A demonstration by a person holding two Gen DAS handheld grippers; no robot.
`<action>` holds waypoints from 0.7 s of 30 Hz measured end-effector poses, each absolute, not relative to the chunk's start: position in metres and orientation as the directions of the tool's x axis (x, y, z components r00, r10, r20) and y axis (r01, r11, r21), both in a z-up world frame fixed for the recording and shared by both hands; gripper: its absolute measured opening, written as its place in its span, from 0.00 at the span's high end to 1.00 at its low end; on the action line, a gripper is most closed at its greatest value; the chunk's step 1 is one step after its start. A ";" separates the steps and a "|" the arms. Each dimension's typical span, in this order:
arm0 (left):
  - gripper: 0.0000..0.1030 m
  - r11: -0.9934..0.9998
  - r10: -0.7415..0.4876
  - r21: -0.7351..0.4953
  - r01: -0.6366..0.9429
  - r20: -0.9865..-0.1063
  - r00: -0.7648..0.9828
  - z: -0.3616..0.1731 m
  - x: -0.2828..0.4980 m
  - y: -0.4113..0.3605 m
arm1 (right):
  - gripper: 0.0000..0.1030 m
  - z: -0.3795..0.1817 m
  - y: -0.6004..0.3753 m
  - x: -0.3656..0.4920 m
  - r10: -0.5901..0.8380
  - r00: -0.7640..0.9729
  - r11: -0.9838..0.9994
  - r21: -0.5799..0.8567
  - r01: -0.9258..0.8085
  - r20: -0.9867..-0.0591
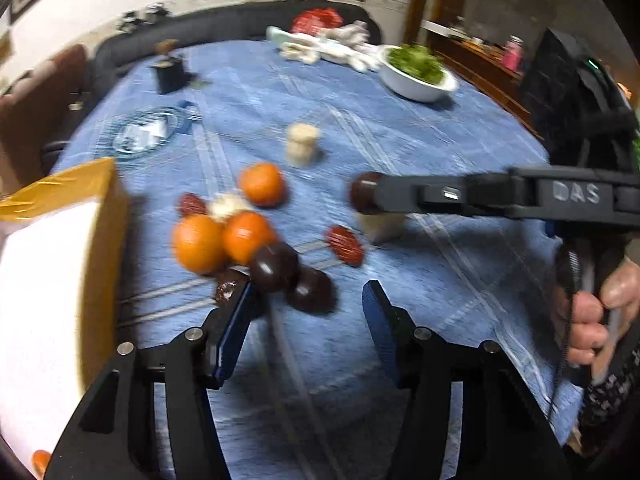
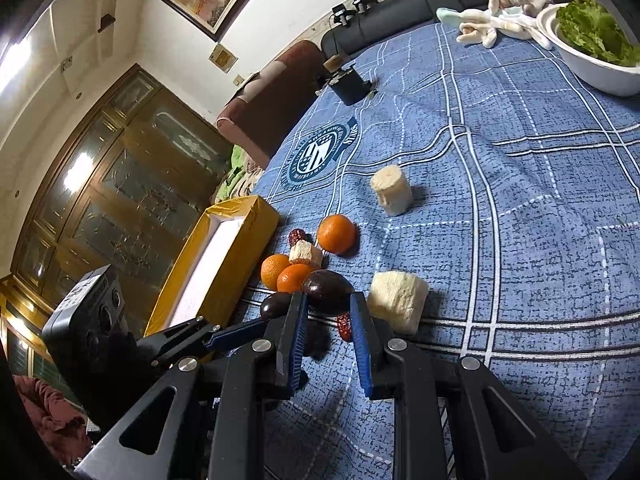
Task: Organize fruits
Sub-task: 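Grasp a dark plum with the left gripper while the right gripper grasps another plum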
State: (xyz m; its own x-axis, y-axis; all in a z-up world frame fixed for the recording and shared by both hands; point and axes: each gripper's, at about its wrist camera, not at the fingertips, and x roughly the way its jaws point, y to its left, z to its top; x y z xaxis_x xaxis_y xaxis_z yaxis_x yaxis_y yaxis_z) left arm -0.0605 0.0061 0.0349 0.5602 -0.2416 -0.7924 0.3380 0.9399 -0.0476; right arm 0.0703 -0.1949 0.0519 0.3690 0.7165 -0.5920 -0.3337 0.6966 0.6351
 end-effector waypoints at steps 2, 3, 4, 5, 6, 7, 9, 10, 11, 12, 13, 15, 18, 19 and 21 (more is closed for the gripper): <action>0.47 0.947 -0.221 -0.035 0.318 -0.789 0.573 0.039 -0.061 0.013 | 0.79 0.052 -0.198 0.071 0.715 0.376 0.698 0.638 -0.326 -0.590; 0.47 0.948 -0.212 -0.023 0.318 -0.790 0.576 0.040 -0.062 0.016 | 0.79 0.052 -0.200 0.071 0.711 0.383 0.701 0.636 -0.321 -0.590; 0.47 0.950 -0.192 -0.001 0.312 -0.791 0.581 0.041 -0.063 0.017 | 0.79 0.053 -0.201 0.071 0.705 0.390 0.706 0.633 -0.317 -0.592; 0.46 0.953 -0.166 0.024 0.300 -0.791 0.589 0.042 -0.065 0.019 | 0.79 0.053 -0.203 0.071 0.700 0.397 0.711 0.630 -0.313 -0.593; 0.46 0.956 -0.152 0.035 0.291 -0.791 0.592 0.041 -0.065 0.022 | 0.79 0.053 -0.204 0.071 0.699 0.399 0.712 0.630 -0.310 -0.593; 0.46 0.958 -0.143 0.038 0.284 -0.795 0.590 0.040 -0.064 0.024 | 0.79 0.053 -0.205 0.072 0.698 0.403 0.713 0.632 -0.305 -0.592; 0.46 0.960 -0.136 0.035 0.279 -0.811 0.569 0.034 -0.060 0.026 | 0.79 0.053 -0.207 0.071 0.695 0.408 0.715 0.632 -0.300 -0.593; 0.46 0.961 -0.128 0.037 0.273 -0.818 0.561 0.031 -0.057 0.026 | 0.79 0.053 -0.207 0.071 0.694 0.408 0.715 0.631 -0.299 -0.593; 0.46 0.963 -0.124 0.036 0.268 -0.821 0.558 0.029 -0.055 0.025 | 0.79 0.053 -0.207 0.071 0.694 0.408 0.715 0.632 -0.298 -0.593; 0.46 0.964 -0.127 0.032 0.265 -0.817 0.562 0.029 -0.053 0.026 | 0.79 0.053 -0.207 0.071 0.693 0.409 0.716 0.632 -0.297 -0.593; 0.46 0.965 -0.132 0.025 0.262 -0.815 0.564 0.030 -0.052 0.027 | 0.79 0.053 -0.207 0.071 0.693 0.411 0.716 0.632 -0.296 -0.592; 0.46 0.967 -0.135 0.014 0.254 -0.817 0.560 0.031 -0.048 0.029 | 0.79 0.053 -0.207 0.072 0.694 0.409 0.715 0.634 -0.296 -0.592; 0.46 0.965 -0.147 0.007 0.262 -0.815 0.560 0.032 -0.048 0.027 | 0.79 0.053 -0.207 0.071 0.693 0.407 0.716 0.633 -0.294 -0.594; 0.46 0.964 -0.150 0.007 0.265 -0.810 0.567 0.034 -0.048 0.025 | 0.79 0.052 -0.207 0.072 0.694 0.408 0.715 0.634 -0.294 -0.593; 0.46 0.959 -0.159 0.013 0.282 -0.800 0.578 0.038 -0.050 0.020 | 0.79 0.053 -0.207 0.072 0.692 0.412 0.716 0.633 -0.294 -0.592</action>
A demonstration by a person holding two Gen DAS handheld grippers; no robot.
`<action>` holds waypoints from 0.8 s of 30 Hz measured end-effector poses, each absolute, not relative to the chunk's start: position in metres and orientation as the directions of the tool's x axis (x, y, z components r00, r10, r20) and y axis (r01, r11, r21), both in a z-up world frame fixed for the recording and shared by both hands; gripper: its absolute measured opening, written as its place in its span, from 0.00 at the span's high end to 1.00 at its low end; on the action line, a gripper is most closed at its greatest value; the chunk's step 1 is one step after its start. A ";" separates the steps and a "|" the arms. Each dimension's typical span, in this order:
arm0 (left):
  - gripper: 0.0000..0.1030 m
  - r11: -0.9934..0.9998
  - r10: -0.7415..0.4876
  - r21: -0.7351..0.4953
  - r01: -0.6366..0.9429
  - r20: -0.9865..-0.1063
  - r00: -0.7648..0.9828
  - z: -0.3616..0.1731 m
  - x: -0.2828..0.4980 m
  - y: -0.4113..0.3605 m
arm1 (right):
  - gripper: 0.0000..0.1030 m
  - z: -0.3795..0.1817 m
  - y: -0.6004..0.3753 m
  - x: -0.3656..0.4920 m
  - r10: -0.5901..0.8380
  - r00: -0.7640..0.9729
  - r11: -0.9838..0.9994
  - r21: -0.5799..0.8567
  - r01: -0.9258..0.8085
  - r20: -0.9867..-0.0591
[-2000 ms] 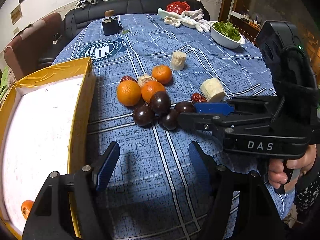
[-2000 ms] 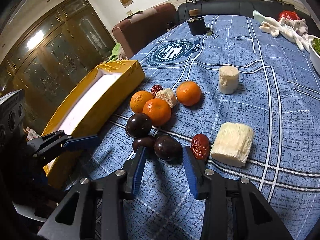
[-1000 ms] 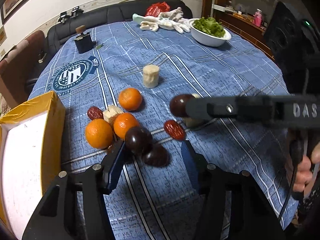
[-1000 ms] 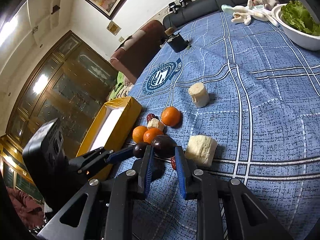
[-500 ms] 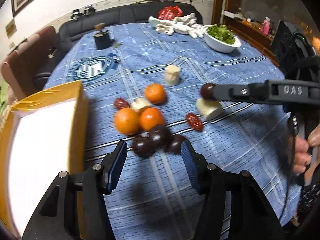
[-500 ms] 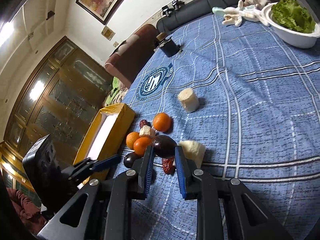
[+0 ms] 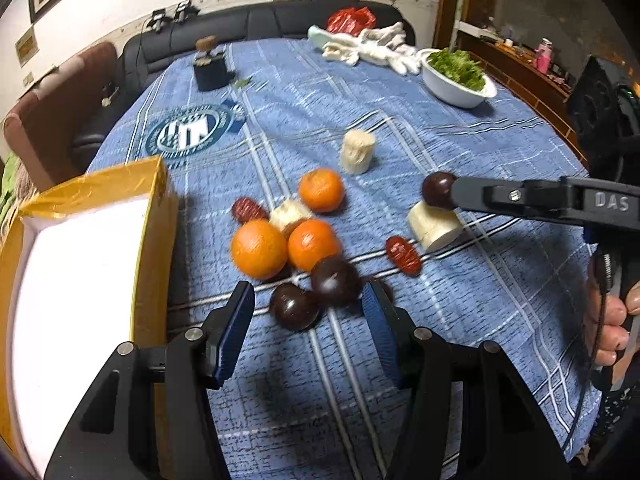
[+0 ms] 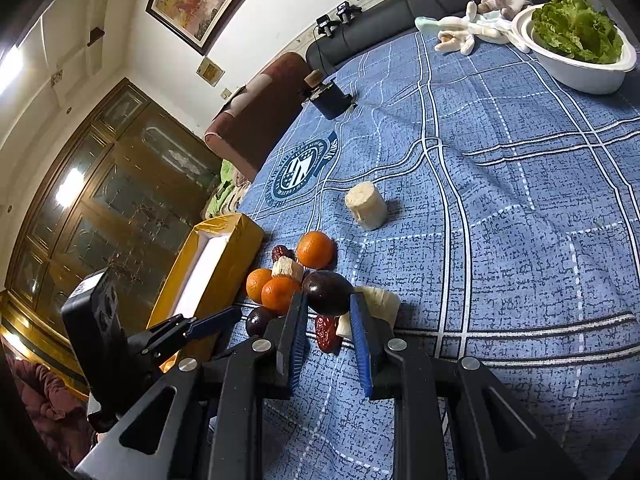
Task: Organize fruits
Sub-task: 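Grasp a dark plum with the left gripper while the right gripper grasps another plum, then carry the plum into the tray with the left gripper and release it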
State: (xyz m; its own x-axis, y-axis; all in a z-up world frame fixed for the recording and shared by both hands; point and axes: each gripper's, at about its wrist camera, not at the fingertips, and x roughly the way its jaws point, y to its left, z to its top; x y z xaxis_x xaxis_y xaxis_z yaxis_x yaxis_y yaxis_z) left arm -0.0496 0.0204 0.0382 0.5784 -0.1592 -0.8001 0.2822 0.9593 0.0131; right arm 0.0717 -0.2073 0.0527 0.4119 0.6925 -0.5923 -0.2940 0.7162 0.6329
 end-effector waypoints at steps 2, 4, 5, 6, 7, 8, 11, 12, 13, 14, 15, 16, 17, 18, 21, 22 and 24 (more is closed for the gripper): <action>0.46 0.954 -0.161 0.027 0.300 -0.796 0.583 0.042 -0.048 0.014 | 0.79 0.053 -0.207 0.071 0.694 0.411 0.714 0.635 -0.295 -0.591; 0.46 0.951 -0.154 0.040 0.308 -0.800 0.580 0.042 -0.045 0.009 | 0.79 0.053 -0.207 0.071 0.693 0.414 0.715 0.633 -0.295 -0.590; 0.46 0.950 -0.142 0.053 0.307 -0.805 0.576 0.040 -0.043 0.007 | 0.79 0.053 -0.207 0.071 0.694 0.414 0.715 0.633 -0.296 -0.590; 0.46 0.950 -0.142 0.052 0.309 -0.807 0.573 0.038 -0.041 0.006 | 0.79 0.053 -0.207 0.071 0.695 0.413 0.713 0.635 -0.296 -0.588; 0.46 0.949 -0.146 0.047 0.311 -0.810 0.569 0.036 -0.041 0.006 | 0.79 0.053 -0.207 0.071 0.696 0.413 0.713 0.636 -0.297 -0.587; 0.46 0.949 -0.154 0.037 0.313 -0.813 0.562 0.035 -0.039 0.006 | 0.79 0.053 -0.207 0.071 0.694 0.415 0.714 0.634 -0.297 -0.588; 0.58 0.945 -0.193 -0.003 0.326 -0.810 0.554 0.034 -0.036 0.006 | 0.79 0.053 -0.206 0.070 0.695 0.413 0.714 0.633 -0.299 -0.589; 0.61 0.943 -0.202 -0.009 0.332 -0.810 0.551 0.034 -0.036 0.006 | 0.79 0.053 -0.205 0.070 0.694 0.413 0.715 0.632 -0.299 -0.590; 0.62 0.942 -0.202 -0.006 0.335 -0.808 0.554 0.035 -0.036 0.005 | 0.79 0.053 -0.205 0.071 0.692 0.415 0.717 0.630 -0.298 -0.590; 0.65 0.940 -0.203 -0.002 0.340 -0.806 0.557 0.035 -0.037 0.005 | 0.79 0.053 -0.205 0.071 0.691 0.416 0.718 0.629 -0.298 -0.591; 0.66 0.938 -0.206 0.000 0.346 -0.804 0.558 0.035 -0.038 0.005 | 0.79 0.053 -0.206 0.071 0.691 0.416 0.718 0.630 -0.297 -0.591; 0.66 0.937 -0.208 0.000 0.348 -0.803 0.558 0.035 -0.038 0.005 | 0.79 0.053 -0.206 0.071 0.691 0.416 0.717 0.631 -0.295 -0.591; 0.67 0.937 -0.212 -0.004 0.349 -0.802 0.559 0.035 -0.039 0.007 | 0.79 0.053 -0.206 0.071 0.690 0.416 0.718 0.631 -0.295 -0.592; 0.69 0.937 -0.214 -0.007 0.349 -0.801 0.559 0.035 -0.039 0.008 | 0.79 0.052 -0.206 0.072 0.690 0.416 0.718 0.630 -0.295 -0.592; 0.71 0.939 -0.213 -0.007 0.344 -0.796 0.566 0.037 -0.041 0.010 | 0.79 0.053 -0.205 0.072 0.691 0.414 0.718 0.630 -0.296 -0.592; 0.74 0.941 -0.207 -0.001 0.339 -0.793 0.573 0.038 -0.041 0.011 | 0.79 0.053 -0.205 0.072 0.690 0.415 0.718 0.629 -0.297 -0.592; 0.79 0.942 -0.211 -0.007 0.334 -0.787 0.579 0.040 -0.043 0.013 | 0.79 0.053 -0.204 0.071 0.693 0.416 0.717 0.628 -0.303 -0.590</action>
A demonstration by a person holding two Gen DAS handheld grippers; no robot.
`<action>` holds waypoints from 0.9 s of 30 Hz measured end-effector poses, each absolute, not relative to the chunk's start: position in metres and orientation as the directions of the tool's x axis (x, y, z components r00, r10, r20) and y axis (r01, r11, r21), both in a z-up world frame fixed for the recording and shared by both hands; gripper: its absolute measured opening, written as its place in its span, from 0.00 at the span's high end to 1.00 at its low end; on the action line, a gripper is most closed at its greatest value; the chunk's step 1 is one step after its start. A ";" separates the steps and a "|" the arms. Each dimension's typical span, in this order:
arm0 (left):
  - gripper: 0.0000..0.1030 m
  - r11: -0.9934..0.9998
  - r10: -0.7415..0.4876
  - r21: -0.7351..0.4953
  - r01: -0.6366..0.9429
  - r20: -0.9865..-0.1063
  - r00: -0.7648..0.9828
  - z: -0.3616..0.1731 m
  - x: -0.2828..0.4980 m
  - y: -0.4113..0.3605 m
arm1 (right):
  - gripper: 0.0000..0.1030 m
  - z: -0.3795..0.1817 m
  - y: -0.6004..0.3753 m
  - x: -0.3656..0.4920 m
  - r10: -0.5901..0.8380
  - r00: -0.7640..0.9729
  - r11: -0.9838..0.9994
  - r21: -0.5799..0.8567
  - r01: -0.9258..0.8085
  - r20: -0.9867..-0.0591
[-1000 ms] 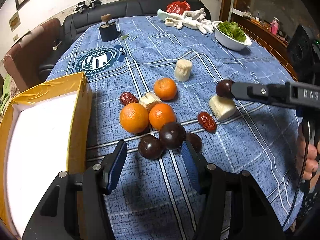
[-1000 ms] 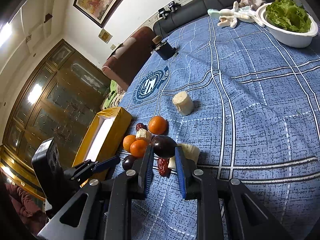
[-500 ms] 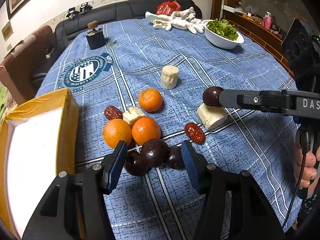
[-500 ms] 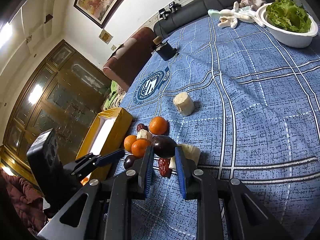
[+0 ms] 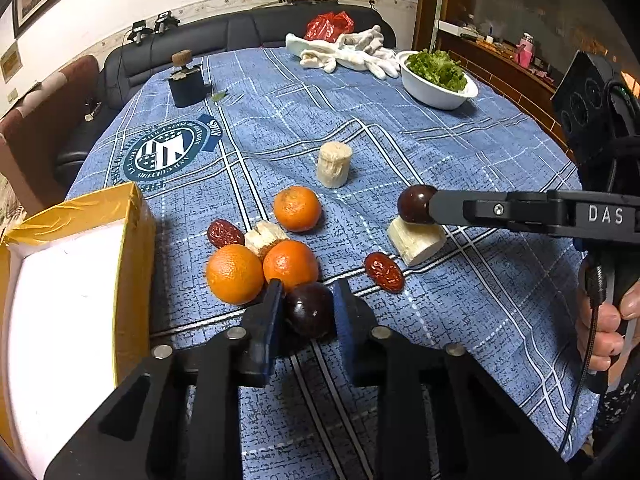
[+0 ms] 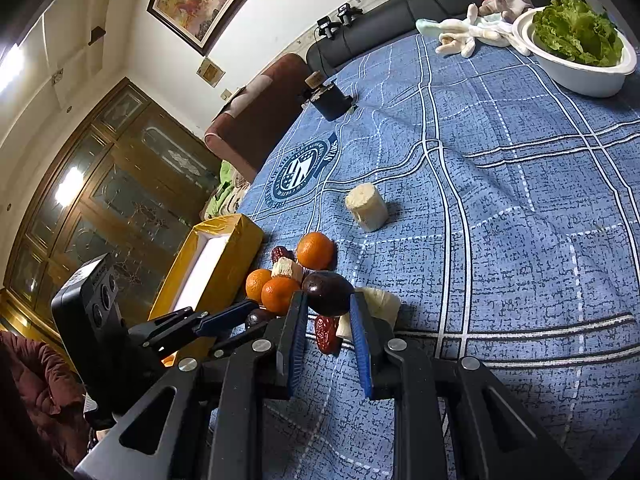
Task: Organize fruits
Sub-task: 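Carry the plum into the tray with the left gripper and release it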
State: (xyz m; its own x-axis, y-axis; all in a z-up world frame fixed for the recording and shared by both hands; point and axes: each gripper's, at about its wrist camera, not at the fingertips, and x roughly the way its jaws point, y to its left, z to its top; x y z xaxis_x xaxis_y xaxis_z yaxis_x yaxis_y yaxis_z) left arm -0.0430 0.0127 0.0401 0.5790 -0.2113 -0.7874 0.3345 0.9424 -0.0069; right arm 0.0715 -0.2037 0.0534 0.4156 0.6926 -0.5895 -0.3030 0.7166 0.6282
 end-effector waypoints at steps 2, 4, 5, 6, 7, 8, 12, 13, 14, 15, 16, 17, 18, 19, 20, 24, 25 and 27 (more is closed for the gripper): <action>0.79 0.942 -0.218 -0.014 0.335 -0.786 0.579 0.040 -0.044 0.014 | 0.79 0.055 -0.200 0.070 0.693 0.417 0.717 0.619 -0.320 -0.588; 0.78 0.942 -0.207 -0.001 0.337 -0.790 0.577 0.038 -0.045 0.013 | 0.79 0.055 -0.197 0.069 0.694 0.416 0.718 0.613 -0.331 -0.588; 0.78 0.940 -0.210 -0.002 0.340 -0.789 0.577 0.037 -0.045 0.013 | 0.79 0.055 -0.195 0.069 0.692 0.416 0.719 0.609 -0.333 -0.590; 0.78 0.941 -0.207 0.002 0.339 -0.788 0.579 0.037 -0.045 0.013 | 0.79 0.054 -0.195 0.069 0.690 0.416 0.722 0.607 -0.333 -0.592; 0.78 0.942 -0.200 0.008 0.336 -0.788 0.582 0.037 -0.045 0.012 | 0.79 0.054 -0.195 0.070 0.688 0.417 0.723 0.607 -0.330 -0.594; 0.77 0.942 -0.200 0.009 0.335 -0.788 0.582 0.038 -0.045 0.012 | 0.79 0.053 -0.195 0.070 0.688 0.418 0.724 0.608 -0.327 -0.594; 0.58 0.944 -0.163 0.048 0.325 -0.791 0.590 0.036 -0.042 0.012 | 0.79 0.053 -0.196 0.071 0.688 0.420 0.723 0.609 -0.324 -0.593; 0.56 0.945 -0.157 0.054 0.323 -0.789 0.594 0.036 -0.041 0.012 | 0.79 0.053 -0.196 0.071 0.688 0.419 0.723 0.609 -0.326 -0.593; 0.56 0.946 -0.161 0.048 0.321 -0.790 0.592 0.035 -0.040 0.014 | 0.79 0.053 -0.196 0.071 0.688 0.418 0.723 0.608 -0.328 -0.593; 0.56 0.947 -0.169 0.036 0.320 -0.790 0.589 0.035 -0.040 0.016 | 0.79 0.053 -0.195 0.070 0.689 0.417 0.723 0.607 -0.330 -0.593; 0.56 0.946 -0.177 0.028 0.322 -0.790 0.587 0.036 -0.040 0.017 | 0.79 0.053 -0.195 0.070 0.689 0.416 0.722 0.607 -0.331 -0.593; 0.58 0.944 -0.180 0.028 0.328 -0.790 0.586 0.035 -0.040 0.017 | 0.79 0.053 -0.195 0.070 0.690 0.416 0.722 0.607 -0.332 -0.593; 0.68 0.942 -0.185 0.028 0.334 -0.788 0.587 0.036 -0.041 0.016 | 0.79 0.053 -0.195 0.070 0.689 0.417 0.723 0.607 -0.332 -0.593; 0.74 0.938 -0.196 0.022 0.346 -0.789 0.582 0.035 -0.041 0.015 | 0.79 0.053 -0.195 0.070 0.689 0.417 0.723 0.607 -0.331 -0.593; 0.79 0.934 -0.206 0.018 0.357 -0.789 0.579 0.035 -0.042 0.013 | 0.79 0.054 -0.195 0.071 0.690 0.417 0.722 0.607 -0.331 -0.592; 0.79 0.929 -0.206 0.032 0.368 -0.782 0.588 0.037 -0.048 0.012 | 0.79 0.054 -0.195 0.070 0.686 0.422 0.726 0.601 -0.334 -0.593; 0.79 0.930 -0.208 0.028 0.365 -0.781 0.588 0.037 -0.048 0.012 | 0.79 0.054 -0.194 0.070 0.685 0.423 0.727 0.599 -0.336 -0.593; 0.79 0.935 -0.211 0.017 0.355 -0.776 0.594 0.040 -0.050 0.016 | 0.79 0.055 -0.193 0.069 0.682 0.429 0.730 0.591 -0.343 -0.593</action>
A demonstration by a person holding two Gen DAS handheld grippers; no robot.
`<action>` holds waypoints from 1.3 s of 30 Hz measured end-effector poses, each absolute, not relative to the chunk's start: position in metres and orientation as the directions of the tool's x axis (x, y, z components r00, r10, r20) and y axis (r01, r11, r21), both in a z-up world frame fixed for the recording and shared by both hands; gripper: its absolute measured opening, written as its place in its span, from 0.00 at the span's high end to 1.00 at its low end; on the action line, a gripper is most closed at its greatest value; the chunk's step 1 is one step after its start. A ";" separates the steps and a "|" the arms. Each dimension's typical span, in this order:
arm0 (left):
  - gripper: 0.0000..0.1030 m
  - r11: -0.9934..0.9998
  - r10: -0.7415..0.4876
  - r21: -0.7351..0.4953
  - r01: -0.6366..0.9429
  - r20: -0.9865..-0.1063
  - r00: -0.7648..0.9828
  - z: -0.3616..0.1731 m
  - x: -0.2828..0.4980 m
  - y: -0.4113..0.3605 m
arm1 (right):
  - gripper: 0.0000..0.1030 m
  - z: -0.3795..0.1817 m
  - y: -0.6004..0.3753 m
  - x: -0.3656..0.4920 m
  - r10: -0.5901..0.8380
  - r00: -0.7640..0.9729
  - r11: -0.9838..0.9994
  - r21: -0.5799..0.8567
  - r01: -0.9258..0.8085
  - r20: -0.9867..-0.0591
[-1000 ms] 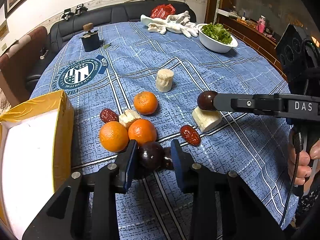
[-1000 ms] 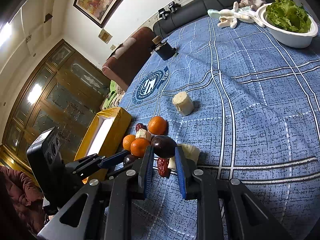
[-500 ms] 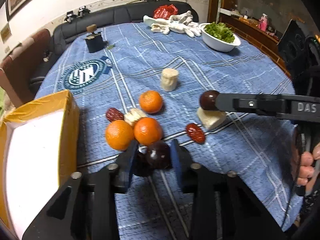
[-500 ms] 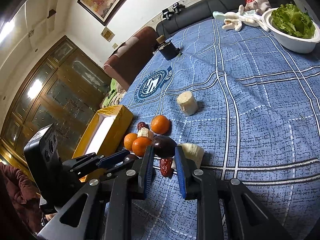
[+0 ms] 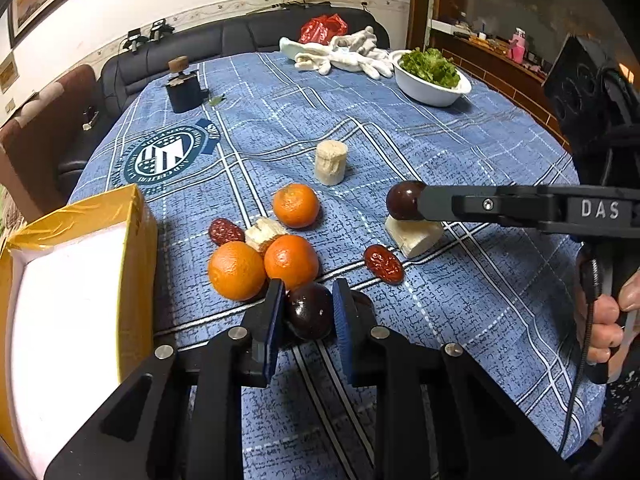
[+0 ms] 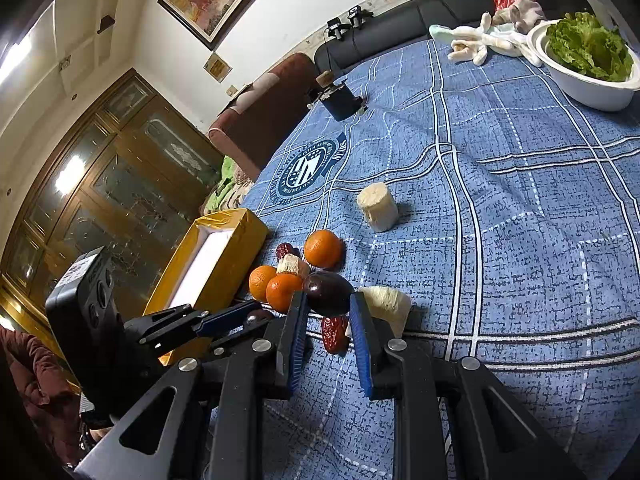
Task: Organize fruits
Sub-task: 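Carry the plum into the tray with the left gripper and release it, then return the left tool to the fruit and grasp another dark plum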
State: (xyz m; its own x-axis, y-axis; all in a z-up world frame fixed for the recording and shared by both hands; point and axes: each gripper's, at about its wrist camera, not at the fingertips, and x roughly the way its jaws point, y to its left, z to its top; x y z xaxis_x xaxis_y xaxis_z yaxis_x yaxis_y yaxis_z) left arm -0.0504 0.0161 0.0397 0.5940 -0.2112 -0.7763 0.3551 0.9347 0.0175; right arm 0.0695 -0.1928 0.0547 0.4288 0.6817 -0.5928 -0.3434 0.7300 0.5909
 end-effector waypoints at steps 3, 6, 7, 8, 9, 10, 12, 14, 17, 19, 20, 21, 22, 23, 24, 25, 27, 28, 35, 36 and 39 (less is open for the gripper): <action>0.79 0.941 -0.224 -0.002 0.339 -0.757 0.614 0.050 -0.057 0.023 | 0.79 0.058 -0.189 0.067 0.688 0.438 0.724 0.584 -0.367 -0.578; 0.79 0.948 -0.226 -0.007 0.319 -0.722 0.654 0.067 -0.073 0.032 | 0.79 0.062 -0.183 0.063 0.701 0.440 0.712 0.581 -0.393 -0.561; 0.79 0.951 -0.223 -0.008 0.310 -0.713 0.665 0.072 -0.078 0.036 | 0.79 0.063 -0.180 0.061 0.706 0.438 0.707 0.583 -0.401 -0.556; 0.79 0.957 -0.218 -0.016 0.290 -0.700 0.680 0.078 -0.087 0.044 | 0.79 0.065 -0.175 0.059 0.712 0.431 0.702 0.583 -0.409 -0.555; 0.79 0.960 -0.213 -0.020 0.278 -0.696 0.686 0.081 -0.091 0.048 | 0.79 0.066 -0.168 0.057 0.718 0.420 0.696 0.583 -0.420 -0.555; 0.79 0.965 -0.203 -0.023 0.260 -0.692 0.693 0.084 -0.097 0.055 | 0.79 0.069 -0.161 0.054 0.726 0.407 0.688 0.581 -0.434 -0.555; 0.79 0.976 -0.173 -0.020 0.218 -0.681 0.711 0.090 -0.107 0.072 | 0.79 0.075 -0.141 0.048 0.738 0.382 0.673 0.571 -0.470 -0.556; 0.79 0.986 -0.140 -0.030 0.162 -0.672 0.727 0.094 -0.119 0.094 | 0.79 0.082 -0.117 0.041 0.758 0.348 0.647 0.569 -0.508 -0.552; 0.79 0.996 -0.075 -0.016 0.087 -0.670 0.738 0.095 -0.132 0.121 | 0.79 0.091 -0.081 0.031 0.780 0.306 0.611 0.556 -0.564 -0.547; 0.79 0.999 -0.046 -0.010 0.053 -0.673 0.738 0.092 -0.137 0.136 | 0.79 0.093 -0.059 0.025 0.790 0.278 0.589 0.550 -0.593 -0.547; 0.79 0.999 -0.027 -0.005 0.032 -0.676 0.736 0.089 -0.140 0.145 | 0.79 0.093 -0.047 0.022 0.793 0.263 0.579 0.545 -0.607 -0.550; 0.79 1.000 -0.007 0.000 0.010 -0.680 0.733 0.085 -0.142 0.153 | 0.79 0.092 -0.036 0.018 0.793 0.253 0.573 0.538 -0.618 -0.555; 0.79 1.000 0.007 0.003 -0.007 -0.684 0.730 0.082 -0.144 0.159 | 0.79 0.091 -0.027 0.014 0.792 0.244 0.568 0.531 -0.628 -0.559; 0.79 1.000 0.017 0.002 -0.021 -0.687 0.727 0.079 -0.145 0.164 | 0.79 0.091 -0.016 0.011 0.793 0.234 0.562 0.527 -0.638 -0.563; 0.79 0.999 0.027 -0.002 -0.039 -0.689 0.724 0.076 -0.146 0.171 | 0.79 0.090 -0.009 0.008 0.794 0.226 0.557 0.525 -0.643 -0.564; 0.79 0.999 0.033 -0.003 -0.047 -0.691 0.722 0.075 -0.147 0.173 | 0.79 0.089 -0.002 0.005 0.796 0.218 0.551 0.525 -0.649 -0.566; 0.79 0.998 0.050 0.011 -0.060 -0.702 0.710 0.069 -0.147 0.178 | 0.79 0.086 0.011 0.001 0.789 0.204 0.548 0.514 -0.660 -0.579; 0.79 0.998 0.061 0.018 -0.068 -0.707 0.705 0.066 -0.147 0.180 | 0.79 0.084 0.017 -0.001 0.784 0.202 0.550 0.506 -0.665 -0.587; 0.63 0.994 0.097 0.040 -0.099 -0.722 0.685 0.059 -0.153 0.182 | 0.75 0.073 0.025 -0.006 0.763 0.204 0.574 0.497 -0.651 -0.614; 0.57 0.993 0.106 0.046 -0.105 -0.719 0.687 0.060 -0.153 0.181 | 0.75 0.073 0.023 -0.004 0.763 0.208 0.576 0.498 -0.648 -0.612; 0.49 0.995 0.095 0.040 -0.094 -0.702 0.706 0.066 -0.157 0.179 | 0.75 0.077 0.007 0.000 0.772 0.233 0.581 0.509 -0.635 -0.591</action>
